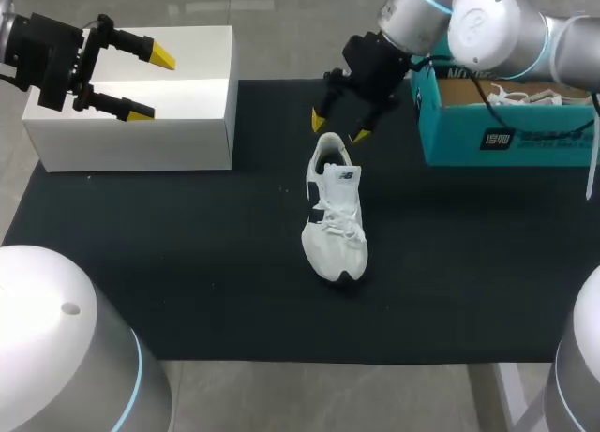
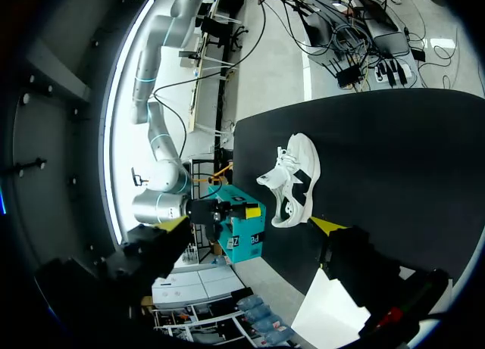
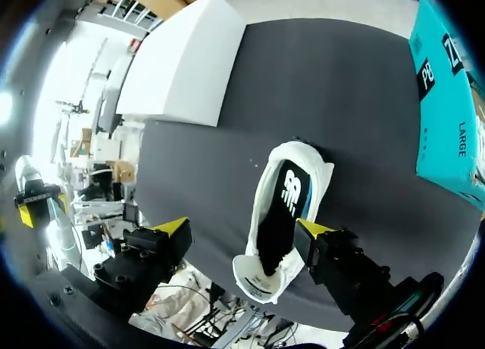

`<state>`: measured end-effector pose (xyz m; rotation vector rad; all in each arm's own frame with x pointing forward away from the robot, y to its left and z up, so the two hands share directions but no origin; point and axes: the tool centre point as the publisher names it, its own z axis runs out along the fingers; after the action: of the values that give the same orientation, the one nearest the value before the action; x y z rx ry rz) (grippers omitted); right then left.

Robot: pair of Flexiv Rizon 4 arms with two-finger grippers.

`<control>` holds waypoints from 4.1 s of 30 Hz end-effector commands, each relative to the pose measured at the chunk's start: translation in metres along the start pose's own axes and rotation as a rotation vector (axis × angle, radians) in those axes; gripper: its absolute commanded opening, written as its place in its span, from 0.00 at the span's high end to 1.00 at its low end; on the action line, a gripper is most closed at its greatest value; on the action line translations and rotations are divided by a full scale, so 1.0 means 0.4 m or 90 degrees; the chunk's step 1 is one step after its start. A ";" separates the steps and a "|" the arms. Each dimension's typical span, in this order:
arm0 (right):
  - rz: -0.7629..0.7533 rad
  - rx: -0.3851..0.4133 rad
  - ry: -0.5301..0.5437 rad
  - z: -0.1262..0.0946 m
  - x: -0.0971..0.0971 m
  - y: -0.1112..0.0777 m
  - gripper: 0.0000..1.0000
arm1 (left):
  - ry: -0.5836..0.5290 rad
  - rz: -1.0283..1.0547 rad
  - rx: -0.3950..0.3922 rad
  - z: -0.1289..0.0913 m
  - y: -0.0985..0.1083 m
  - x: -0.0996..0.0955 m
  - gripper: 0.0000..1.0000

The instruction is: Take the shoe out of the shoebox, open the shoe tongue, remove and reinsert the insole, then place the shoe into the shoebox

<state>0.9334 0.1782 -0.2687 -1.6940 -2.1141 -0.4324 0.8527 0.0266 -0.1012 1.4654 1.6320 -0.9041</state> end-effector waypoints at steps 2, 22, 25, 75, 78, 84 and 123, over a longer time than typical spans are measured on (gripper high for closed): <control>0.146 0.055 -0.272 -0.004 -0.004 0.006 1.00 | 0.002 0.000 0.002 0.000 0.003 -0.001 0.00; 0.134 0.035 -0.338 0.018 -0.017 0.002 1.00 | 0.002 0.000 0.002 0.000 0.003 -0.001 0.00; 0.098 -0.049 -0.285 0.036 -0.055 0.004 1.00 | 0.002 0.000 0.002 0.000 0.003 -0.001 0.00; 0.081 -0.071 -0.228 0.242 -0.166 0.059 1.00 | 0.002 0.000 0.002 0.000 0.003 -0.001 0.00; 0.086 -0.059 -0.225 0.261 -0.175 0.059 1.00 | 0.002 0.000 0.002 0.000 0.003 -0.001 0.00; 0.093 -0.038 -0.214 0.300 -0.189 0.060 1.00 | 0.002 0.000 0.002 0.000 0.003 -0.001 0.00; 0.116 -0.013 -0.261 0.255 -0.147 0.034 1.00 | 0.002 0.000 0.002 0.000 0.003 -0.001 0.00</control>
<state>0.9589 0.1780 -0.4024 -2.0817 -2.1771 -0.0647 0.8527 0.0265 -0.1012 1.4656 1.6317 -0.9041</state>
